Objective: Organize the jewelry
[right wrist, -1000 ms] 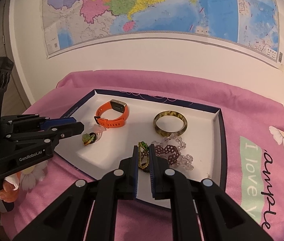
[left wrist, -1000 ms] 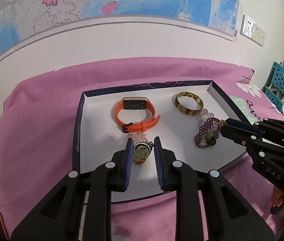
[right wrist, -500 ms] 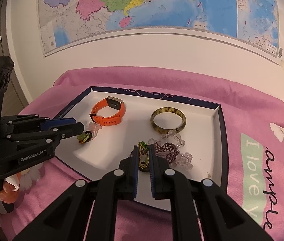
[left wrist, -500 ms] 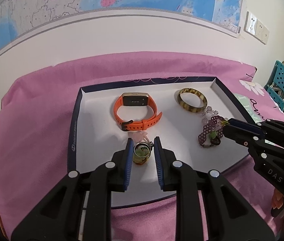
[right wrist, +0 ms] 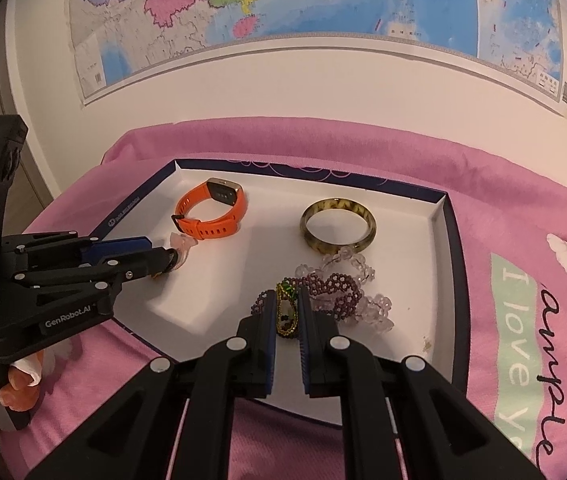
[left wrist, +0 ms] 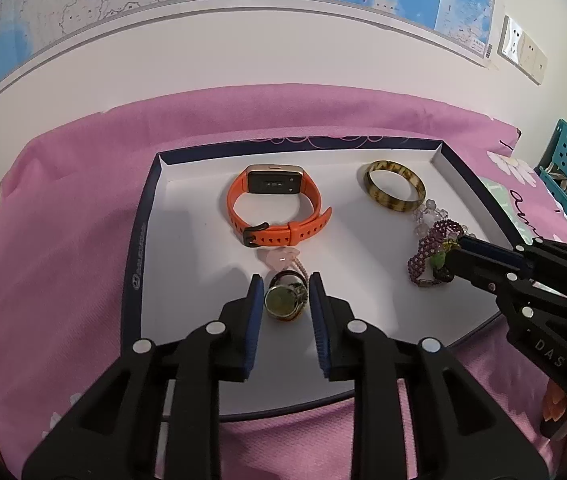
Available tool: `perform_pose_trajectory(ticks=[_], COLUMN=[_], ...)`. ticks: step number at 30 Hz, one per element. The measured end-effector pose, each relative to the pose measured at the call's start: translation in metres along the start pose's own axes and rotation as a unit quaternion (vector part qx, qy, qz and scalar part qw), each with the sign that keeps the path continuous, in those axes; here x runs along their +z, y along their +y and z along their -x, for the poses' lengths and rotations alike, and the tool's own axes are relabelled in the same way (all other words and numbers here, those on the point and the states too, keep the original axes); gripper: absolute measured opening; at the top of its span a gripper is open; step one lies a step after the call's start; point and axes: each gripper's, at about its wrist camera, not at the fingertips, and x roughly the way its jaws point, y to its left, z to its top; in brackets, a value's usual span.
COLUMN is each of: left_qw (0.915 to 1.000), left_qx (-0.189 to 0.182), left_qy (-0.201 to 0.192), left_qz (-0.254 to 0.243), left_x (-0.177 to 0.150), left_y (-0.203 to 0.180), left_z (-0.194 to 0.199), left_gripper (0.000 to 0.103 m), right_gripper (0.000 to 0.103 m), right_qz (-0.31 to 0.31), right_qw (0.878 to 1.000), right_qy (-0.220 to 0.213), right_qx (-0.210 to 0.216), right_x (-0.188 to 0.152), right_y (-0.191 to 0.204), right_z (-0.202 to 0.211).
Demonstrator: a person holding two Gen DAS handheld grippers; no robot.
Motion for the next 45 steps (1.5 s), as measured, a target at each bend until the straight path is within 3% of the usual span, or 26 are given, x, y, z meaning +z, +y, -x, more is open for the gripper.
perform_pose_trajectory(ticks=[5,12,15,17,19,31,35,45], left_qw=[1.0,0.9999,0.9998,0.9996,0.9994,0.9972,0.9969,0.9939], left_qx=[0.004,0.012,0.02,0.026,0.031,0.052,0.053,0.078], left_qy=[0.004,-0.003,-0.007,-0.012,-0.016,-0.052,-0.056,-0.078], left_qz=[-0.002,-0.002,-0.002,-0.002,-0.003,-0.016,-0.011,0.0], left_x=[-0.001,-0.001,-0.001,-0.002,-0.002,-0.006,-0.01,-0.023], left_y=[-0.002,-0.002,-0.002,-0.002,-0.001,-0.007,-0.007,-0.005], left_z=[-0.003,0.002,0.004,0.006,0.008,0.034,0.042,0.069], left_gripper=[0.025,0.038,0.051,0.058,0.067,0.098,0.098,0.098], right_gripper=[0.01,0.013,0.019,0.029,0.03,0.055,0.072,0.096], right_qz=[-0.001,-0.006,-0.006,-0.008,-0.008,-0.008,-0.01,-0.011], right_qw=[1.0,1.0,1.0,1.0,1.0,1.0,0.999,0.997], right_qy=[0.007,0.006,0.005,0.001,-0.001,-0.017,-0.028,-0.069], right_qx=[-0.003,-0.004,-0.005,-0.007,-0.007,-0.018,-0.024,-0.037], right_x=[-0.001,-0.003,-0.004,-0.004,-0.005,-0.01,-0.014,-0.027], right_y=[0.0,-0.001,-0.001,-0.001,-0.002,0.001,0.003,0.015], right_z=[-0.004,-0.004,-0.003,-0.002,-0.001,0.013,0.022,0.057])
